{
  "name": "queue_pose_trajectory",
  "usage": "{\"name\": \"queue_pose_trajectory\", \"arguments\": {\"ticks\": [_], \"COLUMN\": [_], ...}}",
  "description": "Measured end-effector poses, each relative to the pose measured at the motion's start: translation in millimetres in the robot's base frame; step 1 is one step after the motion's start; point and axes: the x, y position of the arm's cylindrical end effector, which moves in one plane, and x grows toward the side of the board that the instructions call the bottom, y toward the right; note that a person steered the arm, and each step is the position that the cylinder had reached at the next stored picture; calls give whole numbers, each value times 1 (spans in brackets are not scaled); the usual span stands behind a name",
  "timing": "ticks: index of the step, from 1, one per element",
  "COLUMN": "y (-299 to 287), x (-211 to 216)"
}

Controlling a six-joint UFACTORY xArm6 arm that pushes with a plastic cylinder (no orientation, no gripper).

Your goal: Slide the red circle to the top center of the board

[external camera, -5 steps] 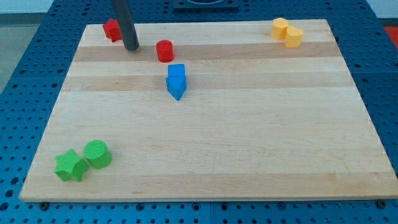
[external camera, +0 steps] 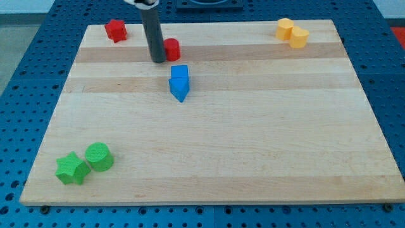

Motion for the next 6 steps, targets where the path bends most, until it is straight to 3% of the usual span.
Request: {"name": "queue_pose_trajectory", "arguments": {"ticks": [2, 4, 6], "y": [37, 67, 71], "x": [-36, -18, -44]}}
